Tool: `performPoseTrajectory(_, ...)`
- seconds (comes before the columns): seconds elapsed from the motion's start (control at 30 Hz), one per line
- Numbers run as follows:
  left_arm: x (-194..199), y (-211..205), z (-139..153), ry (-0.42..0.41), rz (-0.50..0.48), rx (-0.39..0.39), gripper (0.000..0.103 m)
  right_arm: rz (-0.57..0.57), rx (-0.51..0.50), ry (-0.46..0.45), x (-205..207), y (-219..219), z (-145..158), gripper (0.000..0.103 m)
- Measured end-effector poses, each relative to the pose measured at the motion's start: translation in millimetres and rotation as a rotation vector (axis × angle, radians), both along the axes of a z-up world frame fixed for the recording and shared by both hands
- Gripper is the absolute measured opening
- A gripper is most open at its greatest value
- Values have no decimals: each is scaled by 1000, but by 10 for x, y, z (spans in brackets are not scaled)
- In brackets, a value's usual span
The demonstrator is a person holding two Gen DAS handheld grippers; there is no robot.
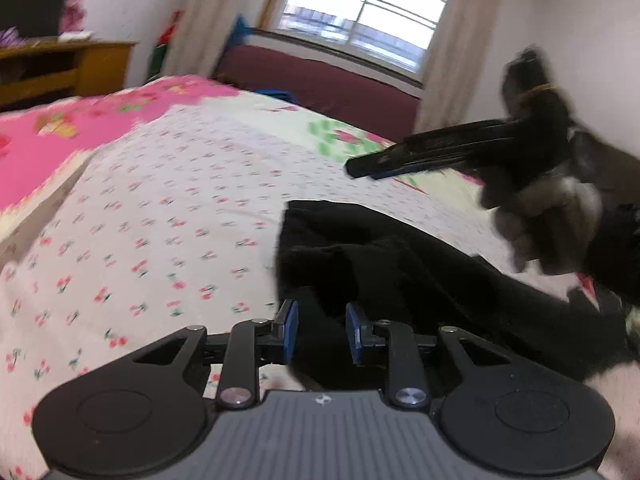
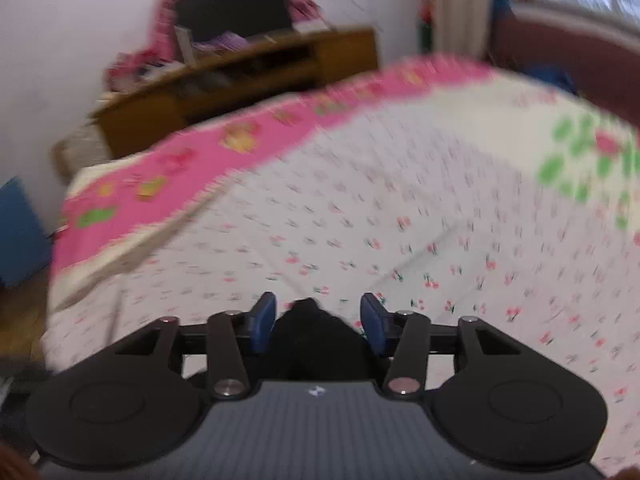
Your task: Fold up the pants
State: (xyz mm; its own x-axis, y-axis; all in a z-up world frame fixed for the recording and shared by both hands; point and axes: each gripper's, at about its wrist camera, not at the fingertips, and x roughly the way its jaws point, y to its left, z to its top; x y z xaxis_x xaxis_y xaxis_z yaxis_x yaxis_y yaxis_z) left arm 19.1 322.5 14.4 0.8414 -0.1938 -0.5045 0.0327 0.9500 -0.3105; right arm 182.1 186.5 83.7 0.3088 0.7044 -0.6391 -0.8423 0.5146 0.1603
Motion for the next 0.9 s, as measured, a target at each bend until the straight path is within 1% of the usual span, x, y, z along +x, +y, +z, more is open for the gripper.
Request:
performPoseTrajectory(0.03,9,-43,-2,2,-17,19,46,49,-9,-4,-143,-52,33,73)
performPoseTrajectory(0.1,9,-86,-31,17,-41,47,47,157,-63,-32,-404,-59,-17,79)
performPoseTrajectory(0.13,15,-105,-41,27,-52,55,47,225,-116,-70,-532,-3,-90,79)
performPoseTrajectory(0.17,6,-127,-39,34,-64,60,47,264,-170,-113,-624,69,-168,79)
performPoseTrajectory(0.23,-48,-173,-32,37,-79,78,47,302,-243,-147,-699,260,-351,79)
performPoseTrajectory(0.27,-73,-191,-21,36,-80,89,47,304,-269,-154,-695,356,-449,78)
performPoseTrajectory(0.3,-89,-207,-15,36,-83,95,47,291,-306,-150,-671,456,-541,68)
performPoseTrajectory(0.33,-107,-219,-6,37,-86,94,47,271,-325,-119,-623,530,-597,32)
performPoseTrajectory(0.37,-119,-229,4,36,-89,91,47,243,-329,-75,-579,560,-619,12)
performPoseTrajectory(0.4,-108,-243,13,35,-94,93,47,205,-314,-40,-523,566,-582,12)
performPoseTrajectory(0.47,-55,-291,41,15,-112,110,47,160,-270,-57,-495,480,-425,11)
performPoseTrajectory(0.53,80,-339,63,-17,-145,105,47,77,-207,-56,-388,339,-179,11)
performPoseTrajectory(0.6,222,-405,85,-49,-170,109,47,-33,-118,-41,-261,180,85,11)
performPoseTrajectory(0.63,306,-440,91,-61,-166,126,47,-89,-73,-30,-208,110,218,12)
performPoseTrajectory(0.67,409,-464,93,-65,-148,147,47,-113,-45,-27,-199,78,292,12)
performPoseTrajectory(0.73,618,-447,56,-32,-102,184,47,-122,-10,-28,-284,106,346,12)
performPoseTrajectory(0.8,775,-369,-54,23,-18,238,47,-87,-14,-37,-448,227,268,12)
performPoseTrajectory(0.83,815,-331,-105,49,5,264,47,-71,-18,-39,-500,250,225,12)
performPoseTrajectory(0.87,839,-280,-177,84,39,295,47,-70,-12,-27,-512,281,183,12)
performPoseTrajectory(0.9,842,-245,-215,111,62,307,47,-85,7,2,-472,311,129,12)
